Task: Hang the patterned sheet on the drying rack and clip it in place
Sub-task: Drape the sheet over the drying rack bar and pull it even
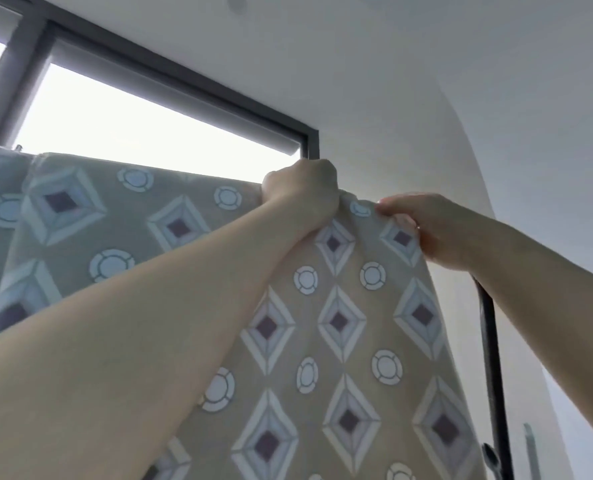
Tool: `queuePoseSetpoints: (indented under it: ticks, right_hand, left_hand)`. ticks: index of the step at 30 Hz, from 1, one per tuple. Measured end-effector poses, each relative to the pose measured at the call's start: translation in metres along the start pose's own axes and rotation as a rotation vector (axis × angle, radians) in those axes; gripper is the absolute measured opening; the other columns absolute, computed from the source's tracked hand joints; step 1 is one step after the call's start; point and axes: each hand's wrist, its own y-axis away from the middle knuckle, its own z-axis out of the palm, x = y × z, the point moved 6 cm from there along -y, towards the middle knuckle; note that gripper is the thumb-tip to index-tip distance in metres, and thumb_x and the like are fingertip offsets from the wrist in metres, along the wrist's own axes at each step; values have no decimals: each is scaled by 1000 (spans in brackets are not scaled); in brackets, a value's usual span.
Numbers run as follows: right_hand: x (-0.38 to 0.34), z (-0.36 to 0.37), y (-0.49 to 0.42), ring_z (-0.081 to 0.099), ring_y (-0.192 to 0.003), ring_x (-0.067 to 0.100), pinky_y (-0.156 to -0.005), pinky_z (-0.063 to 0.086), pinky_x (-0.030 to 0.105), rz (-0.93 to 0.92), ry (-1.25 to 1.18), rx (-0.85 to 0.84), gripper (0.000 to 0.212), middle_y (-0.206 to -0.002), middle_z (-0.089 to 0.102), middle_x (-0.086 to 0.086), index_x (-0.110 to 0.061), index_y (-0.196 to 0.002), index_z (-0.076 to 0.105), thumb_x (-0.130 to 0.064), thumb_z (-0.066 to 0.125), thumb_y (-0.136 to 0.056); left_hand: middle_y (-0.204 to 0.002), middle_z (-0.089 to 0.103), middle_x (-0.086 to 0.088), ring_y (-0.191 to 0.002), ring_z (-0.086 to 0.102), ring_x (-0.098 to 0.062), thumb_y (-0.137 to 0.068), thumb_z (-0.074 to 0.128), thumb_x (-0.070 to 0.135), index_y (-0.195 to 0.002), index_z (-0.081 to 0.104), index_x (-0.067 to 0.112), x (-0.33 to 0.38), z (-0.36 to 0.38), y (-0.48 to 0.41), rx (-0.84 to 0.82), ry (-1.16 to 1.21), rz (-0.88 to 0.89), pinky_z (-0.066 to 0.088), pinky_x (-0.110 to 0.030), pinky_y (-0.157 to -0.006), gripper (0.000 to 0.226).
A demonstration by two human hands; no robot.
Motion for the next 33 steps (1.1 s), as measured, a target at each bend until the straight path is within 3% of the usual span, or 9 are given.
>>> queuePoseSetpoints:
  ticks: [2,3,6,8,12,22,28,30,33]
  right_hand:
    - [-3,6,1,62,-81,23,-74,52,30,-76,145,-2,10,-87,65,10,-7,-93,65,-14,64,-86]
    - [-7,7,1,62,-83,24,-75,52,31,-119,186,48,2,-86,65,11,-9,-86,65,-12,65,-86]
    - [-15,8,-5,60,-80,23,-70,51,27,-243,281,166,14,-78,62,7,-13,-74,63,-10,63,-88]
    - [-16,12,-9,60,-80,22,-72,51,29,-303,352,202,12,-77,62,5,-14,-78,64,-12,60,-89]
    - [-15,13,-20,60,-81,21,-73,49,28,-400,438,295,10,-75,62,1,-17,-84,66,-16,57,-89]
    - [-1,-57,-52,56,-82,20,-64,37,21,-508,484,430,14,-82,61,3,-15,-86,66,-15,53,-89]
    - [25,-153,-76,58,-83,27,-70,45,29,-439,506,569,17,-86,63,11,-9,-90,66,-13,51,-88]
    - [46,-179,-82,59,-81,29,-69,45,29,-362,564,581,17,-83,63,13,-6,-88,66,-13,50,-86]
    - [87,-196,-91,61,-76,34,-60,44,28,-237,660,460,17,-73,62,14,-14,-68,63,-15,54,-82]
  left_hand:
    - [-72,52,-6,-72,51,-24,-91,41,10,-72,51,12,-6,3,-1,-43,3,23,38,-32,-63,21]
    - [-74,54,-10,-70,49,-23,-91,41,12,-67,47,12,-10,5,-1,-74,12,34,37,-32,-62,25]
    - [-75,54,-10,-70,49,-22,-94,39,26,-63,43,14,-18,3,1,-161,11,63,42,-33,-66,34]
    - [-80,57,-3,-79,55,-22,-93,39,31,-75,55,14,-21,-1,5,-185,-11,68,48,-36,-77,29]
    - [-103,62,-7,-97,57,-26,-91,39,15,-103,63,11,-22,1,5,-180,12,87,48,-38,-88,26]
    - [-91,58,-3,-81,56,-26,-90,38,6,-103,62,14,46,33,-31,107,-130,58,30,-27,-51,28]
    - [-97,60,-4,-86,57,-28,-91,38,7,-107,61,16,136,74,-64,177,-12,79,36,-31,-57,30]
    - [-103,61,-6,-93,58,-30,-91,38,10,-111,61,15,167,99,-69,103,73,141,40,-33,-65,31]
    - [-111,60,-10,-101,56,-31,-90,38,11,-114,60,12,197,134,-68,-76,74,216,46,-36,-76,33]
